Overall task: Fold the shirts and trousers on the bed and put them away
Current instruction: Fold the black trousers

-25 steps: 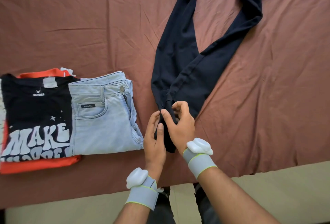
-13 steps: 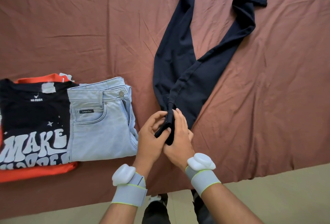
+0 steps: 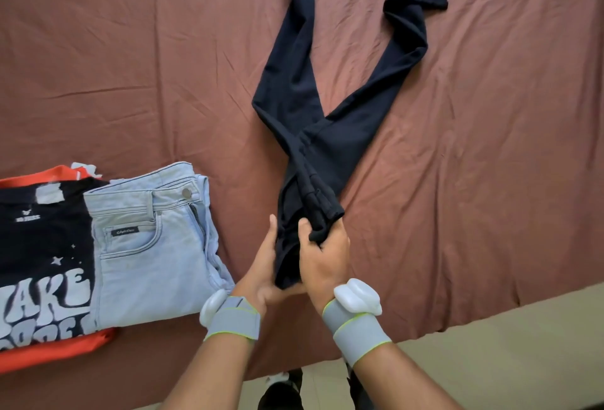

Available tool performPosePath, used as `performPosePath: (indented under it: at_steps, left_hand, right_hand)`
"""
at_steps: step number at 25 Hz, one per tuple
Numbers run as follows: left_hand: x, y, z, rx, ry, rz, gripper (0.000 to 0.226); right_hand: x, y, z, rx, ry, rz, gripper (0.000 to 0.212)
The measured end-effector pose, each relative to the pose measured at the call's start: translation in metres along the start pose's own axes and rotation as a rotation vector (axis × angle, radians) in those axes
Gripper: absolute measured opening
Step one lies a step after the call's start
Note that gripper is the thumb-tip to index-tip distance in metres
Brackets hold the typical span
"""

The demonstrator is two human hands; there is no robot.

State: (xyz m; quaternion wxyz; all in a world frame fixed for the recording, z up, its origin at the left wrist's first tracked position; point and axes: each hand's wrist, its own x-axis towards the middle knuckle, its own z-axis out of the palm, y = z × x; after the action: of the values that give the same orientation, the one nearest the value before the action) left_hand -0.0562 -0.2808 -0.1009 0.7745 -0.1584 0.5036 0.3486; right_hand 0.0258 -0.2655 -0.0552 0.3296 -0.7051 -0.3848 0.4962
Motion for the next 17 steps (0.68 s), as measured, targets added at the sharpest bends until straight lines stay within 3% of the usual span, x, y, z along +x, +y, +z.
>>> performPosePath:
  at_steps: [3,7,9,11,13,15,17]
  left_hand:
    - [0.011,0.007,0.035,-0.112,-0.094,0.069,0.075]
    - [0.051,0.039,0.045,0.051,-0.077,0.123,0.043]
    - [0.066,0.026,0.039,0.215,0.017,0.208,0.033]
    - [0.070,0.000,0.032,0.354,0.109,0.338,0.027]
    - [0.074,-0.019,0.024,0.398,0.120,0.403,0.028]
    - [0.079,-0.018,0.021,0.377,0.122,0.386,0.030]
    - [0.080,-0.007,0.023,0.344,0.092,0.352,0.032]
  right_hand:
    - [0.015,-0.009,-0.022,0.263,0.134,-0.016,0.042]
    - [0.033,0.035,-0.066,0.397,0.298,0.307,0.029]
    - [0.034,0.076,-0.083,0.294,0.238,0.517,0.026]
    - [0.021,0.113,-0.102,0.169,0.071,0.694,0.017]
    - [0.012,0.130,-0.121,-0.086,0.137,0.616,0.019]
    - [0.030,0.120,-0.134,-0.216,0.281,0.305,0.033]
    - [0.072,0.093,-0.126,-0.191,0.128,0.140,0.052]
